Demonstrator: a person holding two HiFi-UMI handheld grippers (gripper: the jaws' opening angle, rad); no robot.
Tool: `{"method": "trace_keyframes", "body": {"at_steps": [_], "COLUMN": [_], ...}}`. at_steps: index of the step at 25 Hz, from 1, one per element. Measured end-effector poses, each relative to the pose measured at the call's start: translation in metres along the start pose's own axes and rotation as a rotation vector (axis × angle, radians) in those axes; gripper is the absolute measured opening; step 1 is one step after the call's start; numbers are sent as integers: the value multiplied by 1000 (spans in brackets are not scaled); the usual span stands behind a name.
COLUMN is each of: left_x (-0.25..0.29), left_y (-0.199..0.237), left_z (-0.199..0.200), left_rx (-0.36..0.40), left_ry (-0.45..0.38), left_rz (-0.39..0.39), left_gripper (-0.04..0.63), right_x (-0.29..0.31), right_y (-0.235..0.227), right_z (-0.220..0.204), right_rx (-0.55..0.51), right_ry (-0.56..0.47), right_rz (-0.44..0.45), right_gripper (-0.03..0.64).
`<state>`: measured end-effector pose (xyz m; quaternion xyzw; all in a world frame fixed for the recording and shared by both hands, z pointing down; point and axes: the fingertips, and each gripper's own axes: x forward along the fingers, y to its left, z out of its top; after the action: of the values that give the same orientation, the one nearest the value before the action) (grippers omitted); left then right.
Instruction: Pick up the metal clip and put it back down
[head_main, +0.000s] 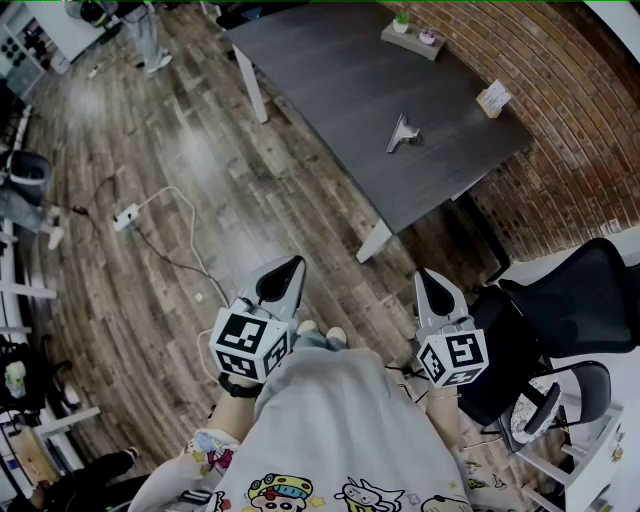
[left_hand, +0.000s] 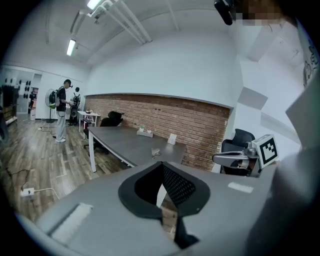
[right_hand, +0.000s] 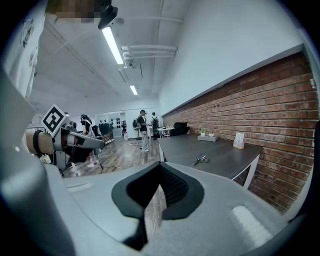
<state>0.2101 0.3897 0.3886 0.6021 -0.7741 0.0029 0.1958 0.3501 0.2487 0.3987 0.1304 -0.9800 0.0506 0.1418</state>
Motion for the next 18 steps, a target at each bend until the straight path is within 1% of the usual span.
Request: {"method": "trace_keyframes", "body": {"at_steps": [4,5,8,11,13,18], "left_x": [-9,-12,-18,-22,-23,-20], "left_y": [-7,-8,-11,-16,-17,-7], "left_z": [-5,-7,-10,-12,-15,-21], "left_rx": [-12,-14,-13,-15,-18,-28], "left_ry": [-15,-21,-39,-43,-39,-26], "left_rz": [11,18,40,43,44,51], "left_gripper": [15,15,20,56,63,118], "right_x": [-8,-10,-16,-23,-25,-15], "right_y": [5,6,10,14,16,20], "right_z": [-3,-4,-6,-6,-6,-7], "right_rx": [23,27,27,22,23,26], "right_ry": [-14,-18,-26,-37,-38,-23], "right_rz": [21,25,42,54,61,81], "right_gripper": [3,12,87,119,137,172]}}
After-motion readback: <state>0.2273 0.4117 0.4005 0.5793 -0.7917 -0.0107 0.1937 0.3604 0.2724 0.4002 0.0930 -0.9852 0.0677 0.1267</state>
